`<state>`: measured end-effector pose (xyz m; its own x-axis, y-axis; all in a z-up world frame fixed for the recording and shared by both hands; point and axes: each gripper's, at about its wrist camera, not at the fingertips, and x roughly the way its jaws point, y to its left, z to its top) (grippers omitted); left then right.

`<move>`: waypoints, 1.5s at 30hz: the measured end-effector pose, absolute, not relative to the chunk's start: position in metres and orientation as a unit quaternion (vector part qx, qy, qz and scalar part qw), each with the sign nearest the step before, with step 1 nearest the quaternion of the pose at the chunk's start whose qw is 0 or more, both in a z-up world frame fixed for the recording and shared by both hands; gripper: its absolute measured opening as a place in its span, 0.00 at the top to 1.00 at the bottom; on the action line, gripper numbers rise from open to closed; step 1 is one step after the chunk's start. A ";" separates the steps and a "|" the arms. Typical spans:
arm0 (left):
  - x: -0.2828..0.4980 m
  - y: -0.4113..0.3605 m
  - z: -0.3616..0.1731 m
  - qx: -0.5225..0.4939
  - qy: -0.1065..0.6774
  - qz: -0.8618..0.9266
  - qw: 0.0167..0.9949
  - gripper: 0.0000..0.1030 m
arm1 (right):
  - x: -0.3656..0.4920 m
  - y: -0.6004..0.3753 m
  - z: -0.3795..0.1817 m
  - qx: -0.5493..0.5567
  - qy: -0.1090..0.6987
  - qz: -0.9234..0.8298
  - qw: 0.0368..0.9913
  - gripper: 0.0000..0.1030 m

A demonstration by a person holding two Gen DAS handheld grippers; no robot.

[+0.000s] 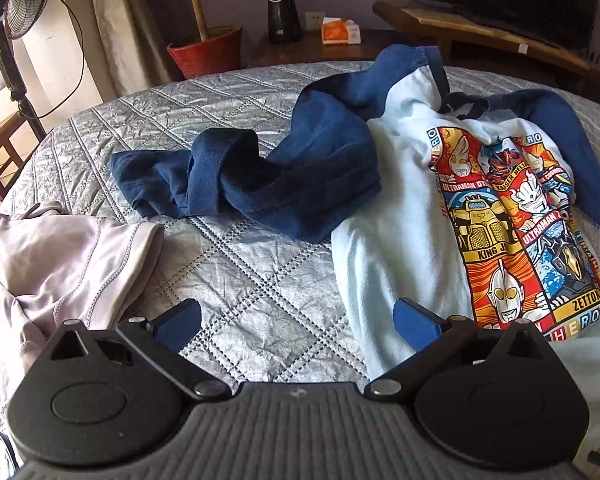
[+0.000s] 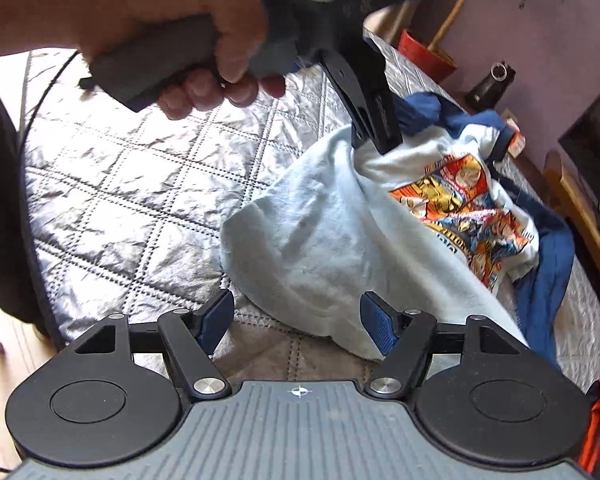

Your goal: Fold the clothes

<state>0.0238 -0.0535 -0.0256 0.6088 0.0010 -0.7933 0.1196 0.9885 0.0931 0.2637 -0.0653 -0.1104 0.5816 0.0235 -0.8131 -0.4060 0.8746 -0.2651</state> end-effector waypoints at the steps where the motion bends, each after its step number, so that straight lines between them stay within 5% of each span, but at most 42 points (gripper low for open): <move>1: 0.025 -0.051 -0.025 0.062 0.441 -0.031 0.895 0.01 | 0.269 -0.070 -0.111 -0.180 0.442 0.128 0.869 0.59; 2: 0.026 -0.049 -0.024 0.055 0.440 -0.029 0.896 0.01 | 0.275 -0.074 -0.110 -0.143 0.447 0.126 0.874 0.84; 3: 0.026 -0.046 -0.022 0.049 0.438 -0.028 0.897 0.01 | 0.279 -0.075 -0.110 -0.123 0.444 0.119 0.880 0.93; 8: 0.028 -0.036 -0.016 0.015 0.427 -0.022 0.904 0.01 | 0.285 -0.042 -0.102 -0.032 0.421 0.180 0.888 0.96; 17: 0.028 -0.048 -0.023 0.027 0.441 -0.041 0.896 0.01 | 0.262 -0.018 -0.086 0.036 0.410 0.266 0.872 0.82; 18: 0.027 -0.052 -0.024 0.036 0.441 -0.046 0.896 0.01 | 0.258 -0.039 -0.078 0.056 0.397 0.230 0.887 0.74; 21: 0.023 -0.063 -0.029 0.055 0.444 -0.061 0.892 0.01 | 0.247 -0.130 -0.067 0.147 0.367 0.041 0.918 0.21; 25: 0.015 -0.077 -0.031 0.090 0.433 -0.074 0.894 0.01 | 0.243 -0.226 -0.080 0.209 0.362 -0.106 0.902 0.44; 35: 0.009 -0.092 -0.040 0.135 0.432 -0.084 0.888 0.01 | 0.370 -0.321 -0.106 0.308 0.311 -0.143 0.887 0.39; 39: 0.008 -0.088 -0.040 0.139 0.432 -0.078 0.888 0.01 | 0.417 -0.343 -0.114 0.184 0.339 -0.187 0.903 0.35; 43: 0.009 -0.088 -0.040 0.133 0.435 -0.076 0.887 0.00 | 0.441 -0.378 -0.128 0.250 0.341 -0.152 0.893 0.25; 45: 0.007 -0.091 -0.040 0.143 0.429 -0.076 0.888 0.00 | 0.454 -0.382 -0.138 0.246 0.369 -0.143 0.885 0.34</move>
